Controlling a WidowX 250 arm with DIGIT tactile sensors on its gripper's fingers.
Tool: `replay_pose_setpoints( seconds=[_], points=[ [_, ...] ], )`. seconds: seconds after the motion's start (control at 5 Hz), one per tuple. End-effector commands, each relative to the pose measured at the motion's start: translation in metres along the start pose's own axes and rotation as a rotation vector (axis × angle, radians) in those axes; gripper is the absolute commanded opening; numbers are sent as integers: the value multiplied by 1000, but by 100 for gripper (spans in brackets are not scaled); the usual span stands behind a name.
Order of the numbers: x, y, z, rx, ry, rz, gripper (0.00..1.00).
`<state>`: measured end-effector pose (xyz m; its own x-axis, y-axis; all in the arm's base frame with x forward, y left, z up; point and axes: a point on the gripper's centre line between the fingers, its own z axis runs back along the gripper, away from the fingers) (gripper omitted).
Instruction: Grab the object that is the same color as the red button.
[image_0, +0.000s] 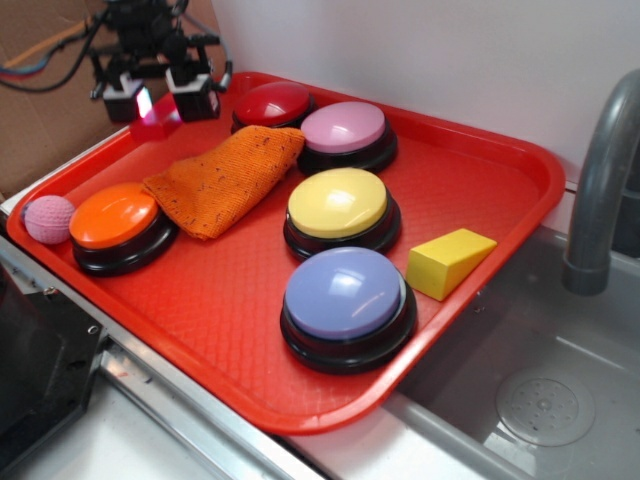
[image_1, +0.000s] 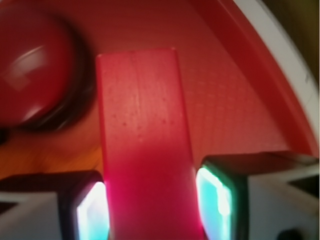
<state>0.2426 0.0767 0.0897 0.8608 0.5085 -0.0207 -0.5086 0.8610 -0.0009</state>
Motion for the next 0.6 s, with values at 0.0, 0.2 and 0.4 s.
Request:
replay_pose_setpoints(
  seconds=[0.0,0.2,0.4],
  points=[
    [-61,-38,59,-123,-69,-516,0],
    [-89,-35,63,-138,-62,-766,0],
    [-99,-28,57,-192,-32,-766,0]
  ],
)
